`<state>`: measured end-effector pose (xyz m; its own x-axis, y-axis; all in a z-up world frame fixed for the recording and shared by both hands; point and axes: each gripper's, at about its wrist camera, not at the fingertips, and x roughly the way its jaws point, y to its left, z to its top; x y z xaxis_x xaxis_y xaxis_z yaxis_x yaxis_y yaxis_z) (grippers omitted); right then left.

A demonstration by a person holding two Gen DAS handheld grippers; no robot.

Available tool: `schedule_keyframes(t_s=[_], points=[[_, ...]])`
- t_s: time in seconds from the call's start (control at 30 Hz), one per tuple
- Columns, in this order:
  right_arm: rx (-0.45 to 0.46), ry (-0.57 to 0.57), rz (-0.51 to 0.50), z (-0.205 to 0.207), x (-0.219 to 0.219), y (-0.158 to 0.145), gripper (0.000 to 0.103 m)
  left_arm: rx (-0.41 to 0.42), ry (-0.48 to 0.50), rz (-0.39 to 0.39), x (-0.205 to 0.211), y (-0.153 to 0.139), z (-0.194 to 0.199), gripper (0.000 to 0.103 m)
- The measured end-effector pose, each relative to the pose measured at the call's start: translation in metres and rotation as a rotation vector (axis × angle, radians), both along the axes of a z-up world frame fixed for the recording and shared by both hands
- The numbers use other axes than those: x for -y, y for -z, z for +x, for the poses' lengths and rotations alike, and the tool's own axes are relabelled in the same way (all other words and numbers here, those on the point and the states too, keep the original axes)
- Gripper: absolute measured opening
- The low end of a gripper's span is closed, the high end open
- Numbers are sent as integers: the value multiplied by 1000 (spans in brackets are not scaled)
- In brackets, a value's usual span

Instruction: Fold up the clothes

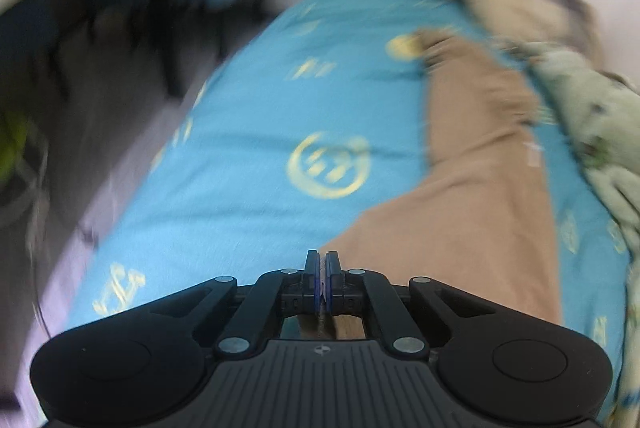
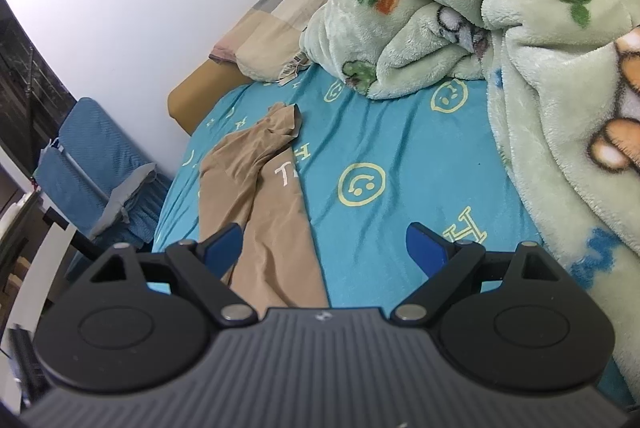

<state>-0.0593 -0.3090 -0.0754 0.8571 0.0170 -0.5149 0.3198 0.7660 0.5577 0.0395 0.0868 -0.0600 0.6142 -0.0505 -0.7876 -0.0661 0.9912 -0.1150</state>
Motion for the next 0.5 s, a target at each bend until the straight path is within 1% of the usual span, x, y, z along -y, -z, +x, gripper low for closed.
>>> schedule_keyframes(t_s=[0.1,0.17,0.23,0.3,0.4,0.5], points=[[-1,-2,10,1,1,1,90,83,126,29,34,-29,-32,3],[-2,-6,17,2,1,2,90,120,199,25,62,-40,-52,3],[-7,-13,10,4,0,3,90,134,272,20,89,-42,-68,3],[-18,-25,-9,7,-3,4,90,98,341,-8,114,-31,-74,3],[-30,-62,-2,10,-6,8,90,15,417,-20,140,-1,-76,3],[-46,-96,72,14,-5,15,90,-66,488,-37,151,25,-71,3]])
